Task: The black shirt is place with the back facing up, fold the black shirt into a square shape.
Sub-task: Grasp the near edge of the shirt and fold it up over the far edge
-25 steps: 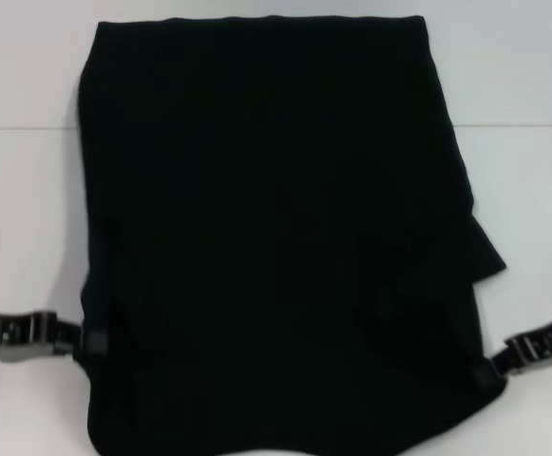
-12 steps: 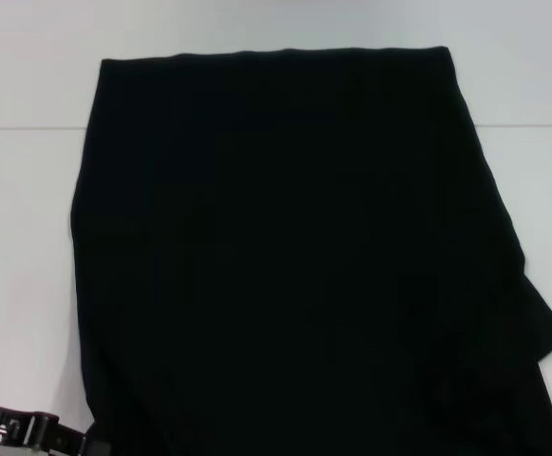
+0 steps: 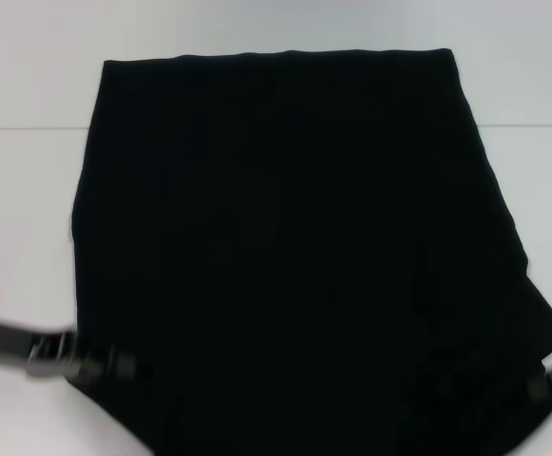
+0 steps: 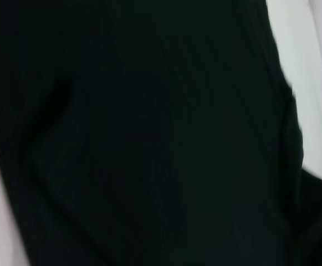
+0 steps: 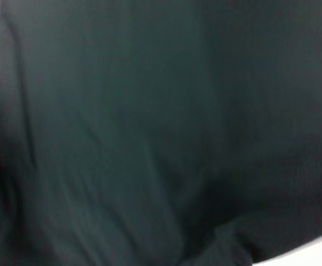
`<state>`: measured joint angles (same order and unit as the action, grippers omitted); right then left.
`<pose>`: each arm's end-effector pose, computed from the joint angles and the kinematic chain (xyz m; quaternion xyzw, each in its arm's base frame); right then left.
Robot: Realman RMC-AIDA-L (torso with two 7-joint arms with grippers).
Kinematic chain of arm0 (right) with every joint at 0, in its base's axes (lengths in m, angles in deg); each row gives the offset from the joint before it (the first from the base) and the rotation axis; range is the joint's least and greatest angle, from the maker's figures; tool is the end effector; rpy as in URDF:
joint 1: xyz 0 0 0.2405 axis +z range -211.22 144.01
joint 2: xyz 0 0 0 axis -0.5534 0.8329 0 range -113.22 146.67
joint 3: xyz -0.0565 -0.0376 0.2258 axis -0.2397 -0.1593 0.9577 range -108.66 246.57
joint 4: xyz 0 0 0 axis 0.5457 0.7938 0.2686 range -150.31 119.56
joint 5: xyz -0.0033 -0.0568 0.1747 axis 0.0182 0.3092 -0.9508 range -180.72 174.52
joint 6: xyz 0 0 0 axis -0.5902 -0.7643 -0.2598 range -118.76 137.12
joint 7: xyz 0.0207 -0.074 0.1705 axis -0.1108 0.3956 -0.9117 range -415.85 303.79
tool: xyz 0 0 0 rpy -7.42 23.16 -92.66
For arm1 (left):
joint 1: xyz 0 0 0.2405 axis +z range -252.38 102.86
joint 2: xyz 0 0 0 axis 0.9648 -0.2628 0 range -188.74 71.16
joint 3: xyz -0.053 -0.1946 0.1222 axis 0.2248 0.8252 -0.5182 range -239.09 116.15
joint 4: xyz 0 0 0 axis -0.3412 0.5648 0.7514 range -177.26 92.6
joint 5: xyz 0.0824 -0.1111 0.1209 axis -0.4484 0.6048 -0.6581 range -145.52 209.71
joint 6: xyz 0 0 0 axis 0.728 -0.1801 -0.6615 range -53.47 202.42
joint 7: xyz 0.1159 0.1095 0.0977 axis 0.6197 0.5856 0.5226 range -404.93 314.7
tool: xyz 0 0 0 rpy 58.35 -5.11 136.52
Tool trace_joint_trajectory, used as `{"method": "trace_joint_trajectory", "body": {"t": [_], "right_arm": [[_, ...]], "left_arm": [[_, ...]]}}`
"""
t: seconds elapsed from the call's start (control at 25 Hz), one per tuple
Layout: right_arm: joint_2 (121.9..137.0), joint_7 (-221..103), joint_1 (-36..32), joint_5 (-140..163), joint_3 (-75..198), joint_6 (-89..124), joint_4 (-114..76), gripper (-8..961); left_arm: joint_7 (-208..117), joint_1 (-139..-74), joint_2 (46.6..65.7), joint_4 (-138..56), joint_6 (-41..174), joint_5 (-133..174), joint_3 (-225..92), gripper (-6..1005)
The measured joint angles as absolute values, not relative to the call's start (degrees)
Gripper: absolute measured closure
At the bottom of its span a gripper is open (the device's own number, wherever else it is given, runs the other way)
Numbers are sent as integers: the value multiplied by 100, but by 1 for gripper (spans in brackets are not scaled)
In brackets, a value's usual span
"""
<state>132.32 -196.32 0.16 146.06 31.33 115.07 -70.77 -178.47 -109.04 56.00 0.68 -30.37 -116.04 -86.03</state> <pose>0.2665 0.2817 0.0157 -0.7881 0.6130 -0.0323 0.0447 -0.2657 0.2763 0.0039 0.7653 0.6393 0.0748 0.0029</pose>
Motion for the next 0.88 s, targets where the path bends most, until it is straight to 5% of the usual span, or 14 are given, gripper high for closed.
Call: {"method": "trace_joint_trajectory", "body": {"t": [0.24,0.36,0.6,0.88], "right_arm": [[12747,-19516,244,13751,3695,10853,-6712,865],[12633,-19489,406,13604,3719,9970,-6495,864],[12719,-19166,1013,13604,3532,7902,-5234,861],[13069,-19174,1304,13599,2933,6020,-4663,857]], "left_arm": [[-18351,-11502,5474,-395,-1799,-11300,-8249,939],[-18545,-11843,5364,-826,-751,-11283,-8269,939],[-18832,-12295,5585,-1192,1115,-11259,-8633,939],[-19191,-12298,5769,-1171,2143,-11270,-9380,939]]}}
